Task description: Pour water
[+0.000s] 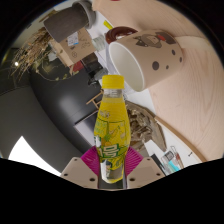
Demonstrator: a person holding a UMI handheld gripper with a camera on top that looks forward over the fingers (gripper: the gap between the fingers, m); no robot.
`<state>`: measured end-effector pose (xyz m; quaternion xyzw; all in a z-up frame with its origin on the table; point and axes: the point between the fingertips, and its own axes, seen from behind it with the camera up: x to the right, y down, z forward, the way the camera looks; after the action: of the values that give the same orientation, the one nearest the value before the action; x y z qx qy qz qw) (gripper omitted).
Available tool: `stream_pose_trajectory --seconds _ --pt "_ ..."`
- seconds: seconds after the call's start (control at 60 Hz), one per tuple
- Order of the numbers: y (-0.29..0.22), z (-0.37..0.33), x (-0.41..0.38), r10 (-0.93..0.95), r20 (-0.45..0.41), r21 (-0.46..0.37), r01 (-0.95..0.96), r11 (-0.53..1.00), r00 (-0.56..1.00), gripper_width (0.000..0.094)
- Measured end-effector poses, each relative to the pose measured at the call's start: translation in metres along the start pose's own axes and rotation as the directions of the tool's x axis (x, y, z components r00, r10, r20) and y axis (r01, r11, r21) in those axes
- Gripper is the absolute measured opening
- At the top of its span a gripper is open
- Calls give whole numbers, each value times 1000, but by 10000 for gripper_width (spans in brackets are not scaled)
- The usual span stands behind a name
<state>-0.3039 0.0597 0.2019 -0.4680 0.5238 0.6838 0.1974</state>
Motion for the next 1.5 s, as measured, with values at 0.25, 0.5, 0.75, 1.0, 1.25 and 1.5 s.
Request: stream_pose_trajectory --seconds 0.25,0.5,0.75,1.0,1.25,1.5 --pt "6 -4 2 -165 -88 -36 163 986 982 280" --pt "-10 -25 -87 -838 -167 -58 844 533 519 281" --pt "-93 -80 -224 -941 -326 42 994 -105 -86 282" --pt "-251 -143 -194 -743 -542 -162 916 -367 -393 283" --pt "-344 -169 -100 -708 -578 -283 914 -292 -405 281" --pt "-362 -181 -62 -698 -581 -299 907 -295 -418 383"
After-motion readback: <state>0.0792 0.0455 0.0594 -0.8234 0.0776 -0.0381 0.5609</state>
